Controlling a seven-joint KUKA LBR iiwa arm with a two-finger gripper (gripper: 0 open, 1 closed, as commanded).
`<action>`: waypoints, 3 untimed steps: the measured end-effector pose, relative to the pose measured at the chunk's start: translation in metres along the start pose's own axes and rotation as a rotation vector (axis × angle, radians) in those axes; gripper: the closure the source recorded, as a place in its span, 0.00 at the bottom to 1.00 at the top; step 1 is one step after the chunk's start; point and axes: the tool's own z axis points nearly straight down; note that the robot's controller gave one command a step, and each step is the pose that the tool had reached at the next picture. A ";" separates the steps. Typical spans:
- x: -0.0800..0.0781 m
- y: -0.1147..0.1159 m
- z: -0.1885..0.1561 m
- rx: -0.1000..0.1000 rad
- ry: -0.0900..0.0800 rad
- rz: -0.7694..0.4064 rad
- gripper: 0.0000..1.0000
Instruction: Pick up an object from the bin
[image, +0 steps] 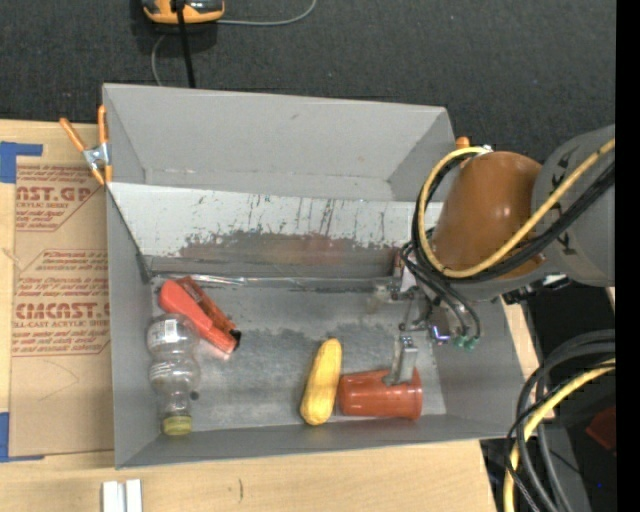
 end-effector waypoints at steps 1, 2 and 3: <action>-0.002 0.000 -0.004 0.000 -0.007 -0.001 0.00; 0.012 0.005 0.028 0.001 -0.009 -0.042 0.00; 0.023 0.004 0.082 -0.001 -0.009 -0.023 0.00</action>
Offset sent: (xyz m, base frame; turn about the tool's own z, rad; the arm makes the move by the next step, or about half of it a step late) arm -0.0250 0.0089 -0.0546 -0.0739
